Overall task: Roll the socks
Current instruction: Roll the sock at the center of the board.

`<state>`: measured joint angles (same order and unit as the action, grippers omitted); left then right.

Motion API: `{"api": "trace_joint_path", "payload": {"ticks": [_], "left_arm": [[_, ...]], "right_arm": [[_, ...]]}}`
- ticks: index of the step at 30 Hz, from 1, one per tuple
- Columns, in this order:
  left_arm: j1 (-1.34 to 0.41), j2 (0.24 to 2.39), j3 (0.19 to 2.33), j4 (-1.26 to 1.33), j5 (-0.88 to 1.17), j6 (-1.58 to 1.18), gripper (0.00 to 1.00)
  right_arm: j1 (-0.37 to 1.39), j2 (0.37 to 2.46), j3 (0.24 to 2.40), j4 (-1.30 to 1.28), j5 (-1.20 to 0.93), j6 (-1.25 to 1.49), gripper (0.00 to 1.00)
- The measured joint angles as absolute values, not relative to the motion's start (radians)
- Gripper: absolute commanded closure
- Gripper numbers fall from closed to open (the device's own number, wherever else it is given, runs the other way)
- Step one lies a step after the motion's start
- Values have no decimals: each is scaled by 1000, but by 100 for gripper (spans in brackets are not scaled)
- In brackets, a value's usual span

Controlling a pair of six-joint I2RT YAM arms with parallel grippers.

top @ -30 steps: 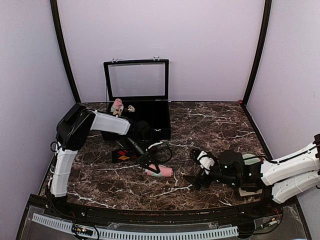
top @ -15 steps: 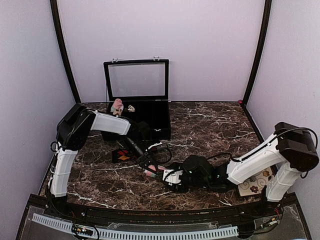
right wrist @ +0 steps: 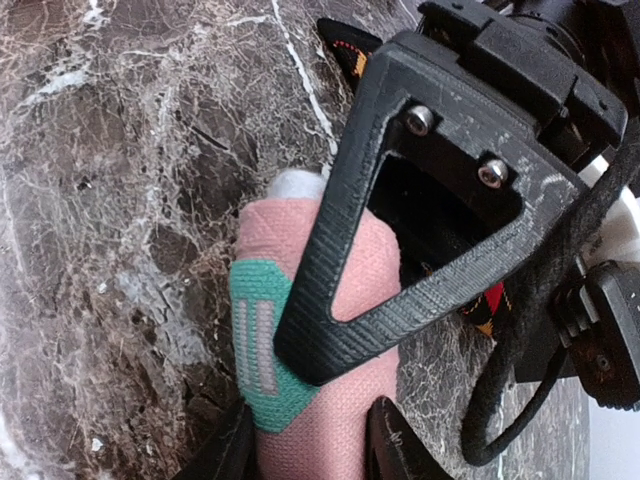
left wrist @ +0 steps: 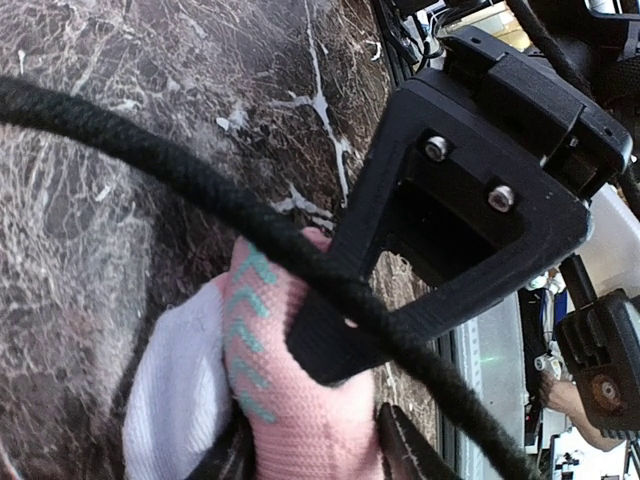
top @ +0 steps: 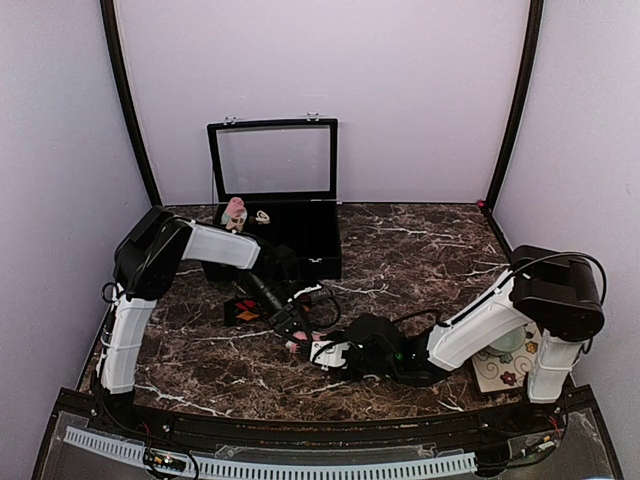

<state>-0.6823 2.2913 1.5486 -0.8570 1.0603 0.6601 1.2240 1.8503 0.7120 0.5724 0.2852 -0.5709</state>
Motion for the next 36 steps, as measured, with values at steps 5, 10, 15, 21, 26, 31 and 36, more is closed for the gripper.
{"api": "trace_joint_path", "payload": {"ticks": [5, 10, 15, 21, 26, 31, 36], "left_arm": [[-673, 2291, 1551, -901, 1064, 709, 53], [-665, 2291, 1557, -947, 1064, 740, 42], [-638, 2275, 1560, -997, 1063, 753, 30], [-630, 2125, 1464, -903, 915, 699, 27], [-630, 1902, 1339, -764, 786, 665, 26], [-626, 1714, 1196, -602, 731, 682, 27], [-646, 1624, 1044, -483, 701, 733, 35]], "right_arm": [[1209, 1868, 738, 551, 245, -542, 79], [1195, 1875, 754, 541, 181, -486, 100], [1156, 1875, 793, 490, 96, -376, 100], [1123, 1875, 792, 488, 14, -259, 100], [1118, 1879, 791, 496, -34, -191, 100], [1103, 1885, 794, 505, -70, -119, 100], [1074, 1886, 788, 521, -130, -34, 100]]}}
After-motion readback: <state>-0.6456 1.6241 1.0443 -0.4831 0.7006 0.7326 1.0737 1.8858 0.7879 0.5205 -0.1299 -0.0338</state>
